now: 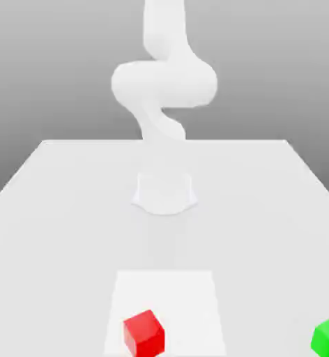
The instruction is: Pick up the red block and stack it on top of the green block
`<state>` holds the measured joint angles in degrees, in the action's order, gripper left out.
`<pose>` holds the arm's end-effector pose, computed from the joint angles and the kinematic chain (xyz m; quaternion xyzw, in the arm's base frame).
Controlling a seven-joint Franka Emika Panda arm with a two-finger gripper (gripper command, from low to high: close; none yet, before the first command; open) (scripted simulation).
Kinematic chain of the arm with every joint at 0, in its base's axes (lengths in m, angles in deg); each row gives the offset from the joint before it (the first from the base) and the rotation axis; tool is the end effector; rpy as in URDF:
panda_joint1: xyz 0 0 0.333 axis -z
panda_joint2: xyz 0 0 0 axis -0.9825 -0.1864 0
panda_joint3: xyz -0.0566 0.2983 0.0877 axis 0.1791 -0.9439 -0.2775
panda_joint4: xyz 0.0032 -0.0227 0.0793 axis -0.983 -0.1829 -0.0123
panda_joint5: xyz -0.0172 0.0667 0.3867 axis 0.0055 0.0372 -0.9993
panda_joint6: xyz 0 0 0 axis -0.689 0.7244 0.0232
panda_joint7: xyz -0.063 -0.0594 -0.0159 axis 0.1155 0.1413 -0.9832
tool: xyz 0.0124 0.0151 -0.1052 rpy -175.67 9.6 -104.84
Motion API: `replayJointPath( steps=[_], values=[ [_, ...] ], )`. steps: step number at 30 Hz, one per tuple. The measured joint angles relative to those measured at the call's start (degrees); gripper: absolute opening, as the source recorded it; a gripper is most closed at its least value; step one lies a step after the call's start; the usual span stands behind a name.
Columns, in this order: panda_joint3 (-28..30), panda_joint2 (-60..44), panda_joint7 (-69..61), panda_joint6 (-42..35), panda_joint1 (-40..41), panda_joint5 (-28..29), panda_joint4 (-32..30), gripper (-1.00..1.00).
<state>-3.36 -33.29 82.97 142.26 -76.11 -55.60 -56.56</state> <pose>0.3807 0.0022 0.6747 -0.8416 0.4062 -0.3319 0.1286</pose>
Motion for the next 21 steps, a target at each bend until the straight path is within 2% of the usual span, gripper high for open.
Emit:
replayJointPath(
  steps=[10, 16, 21],
  values=[
    [-8.5, -21.3, 24.1, 7.0, 10.5, 6.8, -2.8, 0.0],
    [-9.8, -33.8, 38.0, 11.1, 13.1, 10.4, -4.5, 0.0],
    [-9.4, -43.7, 47.4, 14.9, 13.9, 10.3, -6.0, 0.0]
  ],
)
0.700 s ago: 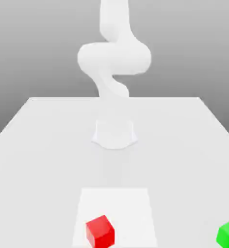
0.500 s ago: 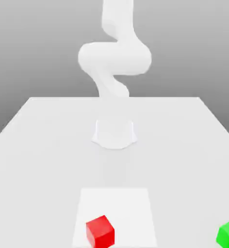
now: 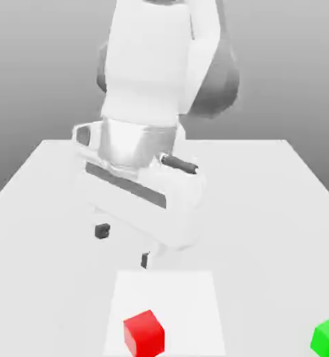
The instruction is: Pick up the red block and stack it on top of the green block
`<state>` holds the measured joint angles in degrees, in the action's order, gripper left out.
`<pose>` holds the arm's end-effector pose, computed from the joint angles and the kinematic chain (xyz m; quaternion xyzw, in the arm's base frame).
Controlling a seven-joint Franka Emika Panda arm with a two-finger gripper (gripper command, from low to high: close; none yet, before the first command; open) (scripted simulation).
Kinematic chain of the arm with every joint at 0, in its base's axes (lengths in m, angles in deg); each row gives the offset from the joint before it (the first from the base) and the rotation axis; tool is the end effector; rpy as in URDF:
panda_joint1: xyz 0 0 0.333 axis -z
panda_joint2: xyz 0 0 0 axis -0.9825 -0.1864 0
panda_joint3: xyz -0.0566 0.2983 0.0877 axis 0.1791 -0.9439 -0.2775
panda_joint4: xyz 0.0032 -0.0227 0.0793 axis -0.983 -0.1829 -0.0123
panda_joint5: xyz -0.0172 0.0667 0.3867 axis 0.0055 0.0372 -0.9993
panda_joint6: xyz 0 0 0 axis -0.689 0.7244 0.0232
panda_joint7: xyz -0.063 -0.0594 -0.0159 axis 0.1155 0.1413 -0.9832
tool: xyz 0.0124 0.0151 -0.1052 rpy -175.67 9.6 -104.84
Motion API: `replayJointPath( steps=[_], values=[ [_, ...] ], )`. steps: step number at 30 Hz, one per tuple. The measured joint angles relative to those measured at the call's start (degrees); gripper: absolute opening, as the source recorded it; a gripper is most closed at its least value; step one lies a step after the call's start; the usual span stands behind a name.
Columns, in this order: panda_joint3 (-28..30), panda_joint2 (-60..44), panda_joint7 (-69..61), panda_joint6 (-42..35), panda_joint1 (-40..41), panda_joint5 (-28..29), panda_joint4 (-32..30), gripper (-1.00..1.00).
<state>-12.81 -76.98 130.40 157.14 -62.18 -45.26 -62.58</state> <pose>0.5009 -0.0397 0.2990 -0.6769 0.7317 -0.0798 0.0079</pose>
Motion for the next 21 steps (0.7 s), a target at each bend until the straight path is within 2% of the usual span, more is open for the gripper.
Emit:
replayJointPath(
  steps=[5, 9, 10, 16, 21],
  values=[
    [-0.1, -9.0, 6.1, 4.3, 0.0, -4.3, -1.5, 0.0],
    [2.1, -17.1, 9.1, 10.5, -1.7, -2.3, -0.6, 0.0],
    [3.0, -19.1, 9.7, 12.2, -2.4, -1.5, -0.3, -1.0],
    [3.4, -20.1, 10.0, 13.1, -2.8, -1.1, -0.2, -1.0],
    [1.0, -12.5, 7.3, 6.9, -1.1, -4.8, -1.5, -1.0]
  ],
)
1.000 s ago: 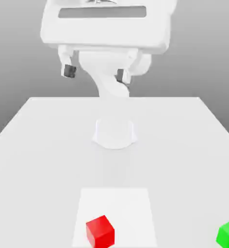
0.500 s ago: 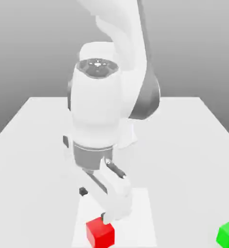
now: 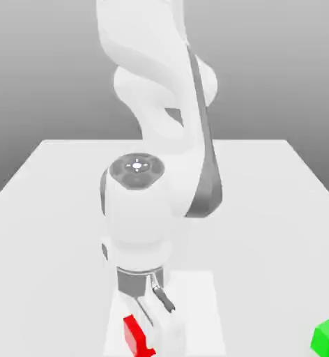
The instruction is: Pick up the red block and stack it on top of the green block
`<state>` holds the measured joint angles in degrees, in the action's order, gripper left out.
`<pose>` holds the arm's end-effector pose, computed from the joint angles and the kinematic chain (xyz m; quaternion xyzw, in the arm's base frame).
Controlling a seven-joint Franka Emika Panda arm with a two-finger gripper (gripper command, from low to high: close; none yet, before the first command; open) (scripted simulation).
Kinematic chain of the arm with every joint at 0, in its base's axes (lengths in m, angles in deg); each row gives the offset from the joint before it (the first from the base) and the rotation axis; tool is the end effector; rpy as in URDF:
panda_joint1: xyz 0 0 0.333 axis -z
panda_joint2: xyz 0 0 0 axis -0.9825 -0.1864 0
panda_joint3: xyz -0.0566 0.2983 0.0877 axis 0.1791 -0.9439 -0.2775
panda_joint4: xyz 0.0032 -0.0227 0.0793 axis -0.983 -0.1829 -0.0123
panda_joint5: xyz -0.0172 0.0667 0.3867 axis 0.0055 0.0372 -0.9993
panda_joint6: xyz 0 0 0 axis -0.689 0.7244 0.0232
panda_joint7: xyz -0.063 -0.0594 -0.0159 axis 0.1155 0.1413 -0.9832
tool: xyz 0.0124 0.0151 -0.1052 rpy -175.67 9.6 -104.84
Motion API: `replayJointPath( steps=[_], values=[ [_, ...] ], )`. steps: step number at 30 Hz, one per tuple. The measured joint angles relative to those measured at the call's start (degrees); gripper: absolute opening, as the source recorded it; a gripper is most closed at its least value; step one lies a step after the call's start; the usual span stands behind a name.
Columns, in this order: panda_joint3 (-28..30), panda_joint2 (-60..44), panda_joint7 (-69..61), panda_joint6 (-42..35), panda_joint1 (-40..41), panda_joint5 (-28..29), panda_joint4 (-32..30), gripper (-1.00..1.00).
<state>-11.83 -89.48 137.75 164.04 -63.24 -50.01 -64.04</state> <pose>0.4854 -0.0337 0.1950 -0.6063 0.7953 -0.0007 0.0016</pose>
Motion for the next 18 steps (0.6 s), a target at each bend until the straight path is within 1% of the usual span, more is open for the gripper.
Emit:
replayJointPath(
  steps=[1, 9, 11, 13, 14, 18],
  values=[
    [-0.7, 1.3, -0.1, -1.6, -0.4, -0.5, 0.2, -1.0],
    [-9.0, -1.1, 9.7, -9.0, -14.5, 3.0, 8.6, -1.0],
    [-10.1, -3.4, 12.9, -9.4, -18.7, 4.9, 11.3, -1.0],
    [-9.0, -8.9, 16.7, -7.3, -23.7, 8.4, 14.3, -1.0],
    [-8.5, -10.6, 17.7, -6.4, -24.9, 9.5, 14.9, 1.0],
    [-8.5, -10.6, 17.7, -6.4, -24.9, 9.5, 14.9, 1.0]
  ],
)
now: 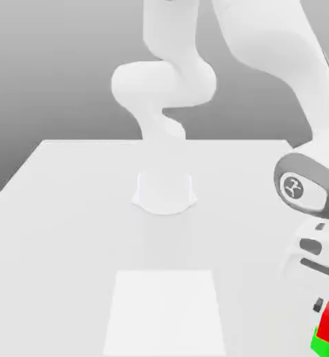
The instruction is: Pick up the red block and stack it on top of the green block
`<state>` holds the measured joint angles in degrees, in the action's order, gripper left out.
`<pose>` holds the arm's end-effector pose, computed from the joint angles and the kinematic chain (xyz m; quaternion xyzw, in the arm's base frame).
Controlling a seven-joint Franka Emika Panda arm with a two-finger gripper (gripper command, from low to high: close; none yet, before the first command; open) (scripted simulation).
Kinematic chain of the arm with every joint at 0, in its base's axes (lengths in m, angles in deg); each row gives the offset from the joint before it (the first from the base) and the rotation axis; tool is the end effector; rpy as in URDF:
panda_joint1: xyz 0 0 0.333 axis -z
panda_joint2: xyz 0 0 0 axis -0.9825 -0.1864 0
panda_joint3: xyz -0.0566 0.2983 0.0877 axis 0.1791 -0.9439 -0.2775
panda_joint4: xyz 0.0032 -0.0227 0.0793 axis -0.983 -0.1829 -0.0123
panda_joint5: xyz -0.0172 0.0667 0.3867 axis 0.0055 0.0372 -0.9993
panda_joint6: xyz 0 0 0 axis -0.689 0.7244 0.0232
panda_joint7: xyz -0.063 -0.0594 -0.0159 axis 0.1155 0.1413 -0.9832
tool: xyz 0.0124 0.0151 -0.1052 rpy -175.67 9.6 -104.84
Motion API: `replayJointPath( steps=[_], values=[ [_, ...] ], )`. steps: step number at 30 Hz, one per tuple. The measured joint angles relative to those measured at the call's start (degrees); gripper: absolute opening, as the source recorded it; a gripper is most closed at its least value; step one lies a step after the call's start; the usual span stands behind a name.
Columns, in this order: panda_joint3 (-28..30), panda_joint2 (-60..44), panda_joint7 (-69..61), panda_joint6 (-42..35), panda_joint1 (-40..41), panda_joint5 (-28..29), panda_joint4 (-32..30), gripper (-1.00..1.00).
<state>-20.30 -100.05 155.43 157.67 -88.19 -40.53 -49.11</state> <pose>0.4859 0.2743 0.1880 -0.7475 0.6642 0.0003 0.0012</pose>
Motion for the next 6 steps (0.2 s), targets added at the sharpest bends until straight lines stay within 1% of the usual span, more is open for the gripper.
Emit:
replayJointPath(
  steps=[3, 6],
  values=[
    [-0.1, -0.1, 0.3, -0.3, -0.5, 0.1, 0.4, 1.0],
    [-2.3, 5.1, -2.0, -5.0, 0.9, -3.3, 0.1, 1.0]
  ],
)
